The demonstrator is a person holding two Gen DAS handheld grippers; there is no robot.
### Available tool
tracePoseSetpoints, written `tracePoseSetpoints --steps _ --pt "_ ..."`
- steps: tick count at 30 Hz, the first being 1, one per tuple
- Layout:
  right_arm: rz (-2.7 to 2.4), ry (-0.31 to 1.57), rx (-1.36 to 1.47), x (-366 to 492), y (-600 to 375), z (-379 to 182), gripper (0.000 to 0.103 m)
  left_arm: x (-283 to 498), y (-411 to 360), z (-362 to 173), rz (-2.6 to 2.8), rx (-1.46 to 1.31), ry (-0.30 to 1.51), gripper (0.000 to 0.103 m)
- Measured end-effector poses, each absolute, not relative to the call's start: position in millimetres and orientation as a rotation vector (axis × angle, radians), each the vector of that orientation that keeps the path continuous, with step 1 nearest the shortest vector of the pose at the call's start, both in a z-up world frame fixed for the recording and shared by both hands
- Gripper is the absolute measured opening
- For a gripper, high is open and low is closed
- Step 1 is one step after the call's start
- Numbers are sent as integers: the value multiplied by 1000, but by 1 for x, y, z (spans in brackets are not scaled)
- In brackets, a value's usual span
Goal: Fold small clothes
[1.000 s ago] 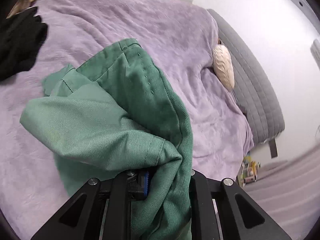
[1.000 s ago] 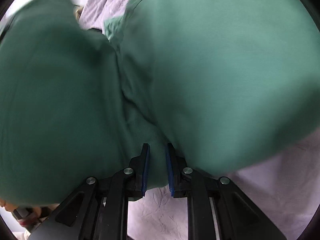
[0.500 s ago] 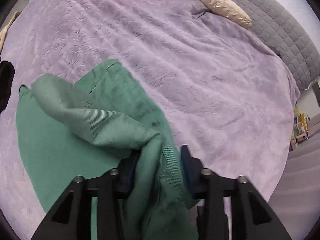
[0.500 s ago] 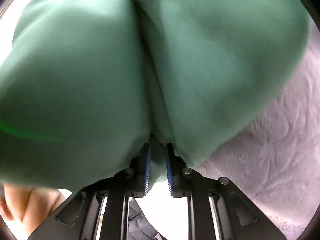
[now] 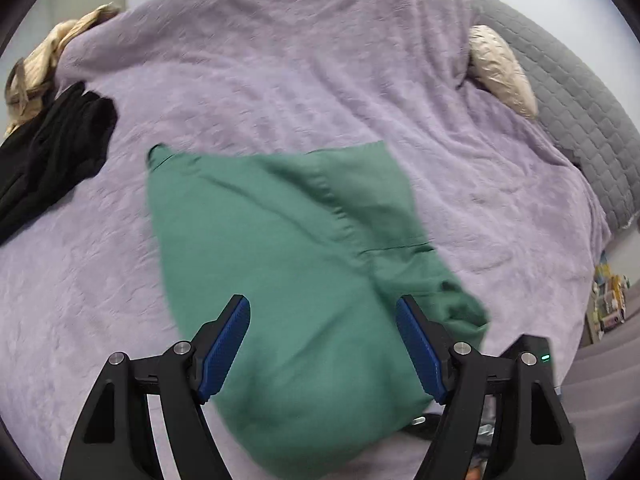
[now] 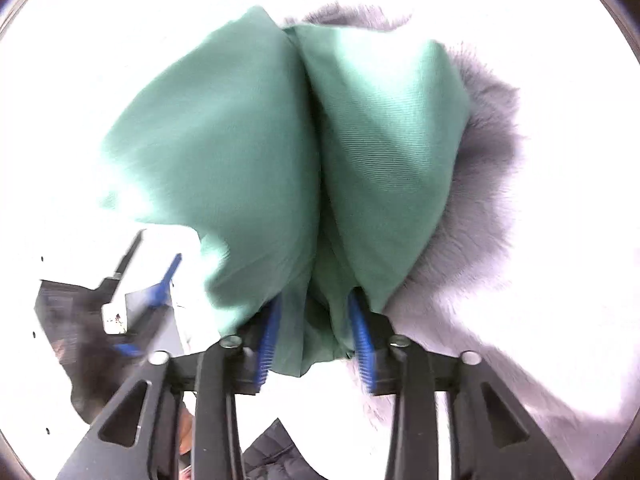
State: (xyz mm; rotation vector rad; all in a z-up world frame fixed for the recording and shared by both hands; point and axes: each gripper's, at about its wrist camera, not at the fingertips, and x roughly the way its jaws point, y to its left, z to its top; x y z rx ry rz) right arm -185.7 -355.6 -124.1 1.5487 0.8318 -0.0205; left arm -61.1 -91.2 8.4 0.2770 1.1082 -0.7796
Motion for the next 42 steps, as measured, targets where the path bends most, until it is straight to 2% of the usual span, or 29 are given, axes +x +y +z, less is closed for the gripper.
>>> tracePoseSetpoints --steps 2,8,12,13,14,15,18,21,24,25,26,27,28,29,31,33,38,42 --pt "-27 846 1502 -196 -356 -112 65 -48 -60 -10 -690 265 1168 76" --pt "59 852 1396 -195 -321 -82 65 -39 6 -51 -553 195 1304 76" --pt "23 848 1402 -152 -322 -90 64 -44 25 -55 -542 179 1330 76" --pt "2 850 1420 -145 -323 -96 61 -44 27 -53 -545 175 1326 76" --pt "-3 842 1447 -142 -327 -94 33 -44 28 -49 -550 171 1318 76" --pt "-7 839 1450 -139 -328 -91 25 -43 29 -46 -555 166 1307 76" --pt "13 811 1425 -148 -315 -81 14 -41 30 -34 -591 152 1266 76" --pt "-33 841 1474 -168 -300 -102 10 -46 23 -34 -621 158 1252 76" --pt "-203 948 1536 -197 -303 -139 9 -61 5 -64 -645 247 1296 76" --pt "-239 973 1566 -207 -303 -148 9 -66 -2 -79 -643 305 1310 78" --pt "-233 962 1588 -213 -302 -149 9 -68 -4 -85 -644 322 1305 86" --pt "-221 955 1580 -220 -303 -145 10 -71 -2 -91 -635 330 1303 90" --pt "-218 962 1531 -226 -304 -135 10 -71 1 -92 -641 312 1309 90" --pt "-221 976 1470 -232 -305 -123 12 -69 4 -92 -652 284 1318 90" --pt "-241 1025 1372 -240 -305 -107 25 -64 9 -93 -661 249 1347 90" --pt "-291 1061 1260 -237 -301 -86 64 -63 11 -93 -666 244 1357 90" --pt "-397 1036 968 -210 -312 -30 65 -62 14 -95 -673 257 1353 90" --pt "-409 1063 786 -175 -339 -16 65 -63 20 -94 -652 251 1355 90"
